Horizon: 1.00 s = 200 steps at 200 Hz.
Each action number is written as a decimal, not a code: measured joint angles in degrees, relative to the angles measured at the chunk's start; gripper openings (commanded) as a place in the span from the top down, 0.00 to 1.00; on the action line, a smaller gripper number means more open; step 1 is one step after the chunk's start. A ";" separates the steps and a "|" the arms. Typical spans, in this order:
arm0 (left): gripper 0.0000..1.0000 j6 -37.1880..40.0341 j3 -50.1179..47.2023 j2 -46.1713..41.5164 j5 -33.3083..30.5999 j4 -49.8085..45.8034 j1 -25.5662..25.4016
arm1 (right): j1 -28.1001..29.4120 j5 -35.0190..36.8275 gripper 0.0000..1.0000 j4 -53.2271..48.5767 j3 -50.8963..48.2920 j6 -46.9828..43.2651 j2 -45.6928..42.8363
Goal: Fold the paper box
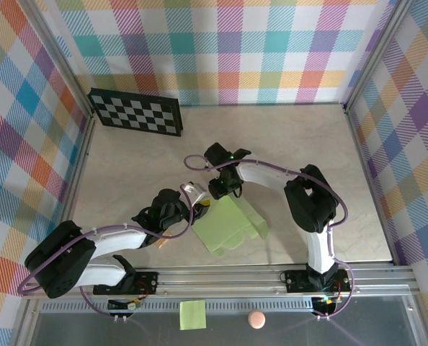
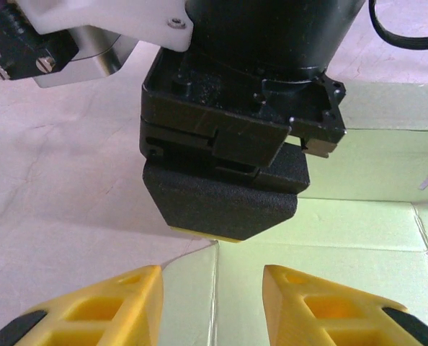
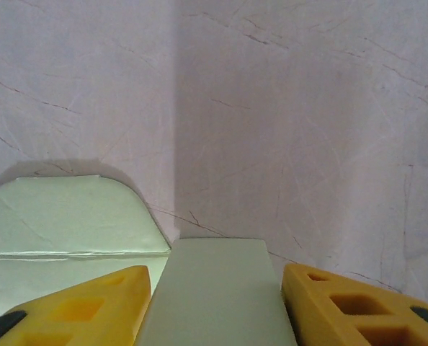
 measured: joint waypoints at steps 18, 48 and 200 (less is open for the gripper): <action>0.60 0.02 -0.11 0.00 0.00 -0.02 0.00 | 0.72 1.33 0.57 -0.37 0.00 0.07 0.00; 0.60 0.00 -0.15 -0.28 -0.26 -0.02 0.00 | 1.38 3.04 0.66 -0.59 0.11 -0.04 0.00; 0.50 -22.64 4.46 -16.09 -6.19 -22.14 16.59 | 1.53 -5.68 0.82 -3.80 9.01 -32.17 0.04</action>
